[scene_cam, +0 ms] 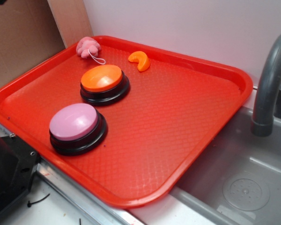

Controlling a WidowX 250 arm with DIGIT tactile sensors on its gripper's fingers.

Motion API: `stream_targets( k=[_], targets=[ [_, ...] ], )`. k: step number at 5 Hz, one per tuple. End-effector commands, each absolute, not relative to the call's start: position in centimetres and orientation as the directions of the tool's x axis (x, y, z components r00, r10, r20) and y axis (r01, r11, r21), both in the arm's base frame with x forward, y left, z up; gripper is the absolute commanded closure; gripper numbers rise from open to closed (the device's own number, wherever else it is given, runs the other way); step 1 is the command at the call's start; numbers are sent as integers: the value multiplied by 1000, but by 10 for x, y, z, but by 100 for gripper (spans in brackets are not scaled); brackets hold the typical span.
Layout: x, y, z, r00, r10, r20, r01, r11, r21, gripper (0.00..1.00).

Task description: Push the pink button.

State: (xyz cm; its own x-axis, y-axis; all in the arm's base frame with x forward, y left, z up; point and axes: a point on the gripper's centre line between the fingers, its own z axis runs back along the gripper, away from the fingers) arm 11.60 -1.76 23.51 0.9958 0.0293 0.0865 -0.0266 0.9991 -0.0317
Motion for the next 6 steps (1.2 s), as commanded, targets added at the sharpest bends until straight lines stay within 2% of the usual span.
stream_targets(
  k=[1, 2, 3, 5, 6],
  targets=[
    [116, -18, 235, 996, 29, 86, -27, 999, -32, 0],
    [133, -35, 206, 986, -107, 127, 114, 992, -49, 0],
    [142, -33, 172, 975, -182, 131, 187, 982, -30, 0],
    [162, -35, 78, 966, -250, 71, 256, 963, -87, 0],
    [170, -40, 54, 961, -273, 38, 276, 958, -73, 0]
  ],
)
